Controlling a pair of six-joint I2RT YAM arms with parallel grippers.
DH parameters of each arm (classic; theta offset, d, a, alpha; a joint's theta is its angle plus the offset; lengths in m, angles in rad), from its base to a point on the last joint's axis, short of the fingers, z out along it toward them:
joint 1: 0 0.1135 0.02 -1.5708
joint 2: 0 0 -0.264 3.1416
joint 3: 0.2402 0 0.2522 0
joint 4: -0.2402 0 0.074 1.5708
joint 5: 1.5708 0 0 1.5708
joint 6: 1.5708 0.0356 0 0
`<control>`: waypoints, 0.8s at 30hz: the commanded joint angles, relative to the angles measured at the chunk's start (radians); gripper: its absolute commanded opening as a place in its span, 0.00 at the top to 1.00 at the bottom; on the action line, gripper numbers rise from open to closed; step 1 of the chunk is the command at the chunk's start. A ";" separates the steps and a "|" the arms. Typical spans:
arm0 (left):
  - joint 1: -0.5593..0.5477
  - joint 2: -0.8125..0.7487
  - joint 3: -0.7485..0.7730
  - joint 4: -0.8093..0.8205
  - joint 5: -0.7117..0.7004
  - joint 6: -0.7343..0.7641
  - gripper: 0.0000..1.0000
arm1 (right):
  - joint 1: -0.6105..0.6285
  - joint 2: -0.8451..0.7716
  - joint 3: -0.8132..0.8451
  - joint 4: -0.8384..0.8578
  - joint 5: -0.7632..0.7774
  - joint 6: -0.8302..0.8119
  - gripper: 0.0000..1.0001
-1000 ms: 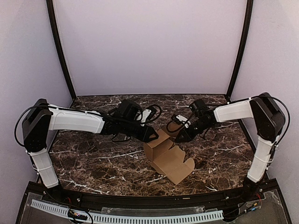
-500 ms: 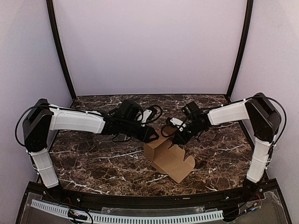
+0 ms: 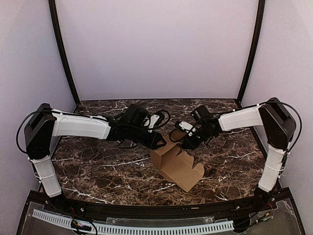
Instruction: Fold the paper box
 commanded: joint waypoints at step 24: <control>-0.004 0.013 -0.022 -0.040 -0.041 -0.004 0.63 | 0.049 -0.026 -0.012 0.060 -0.281 0.002 0.78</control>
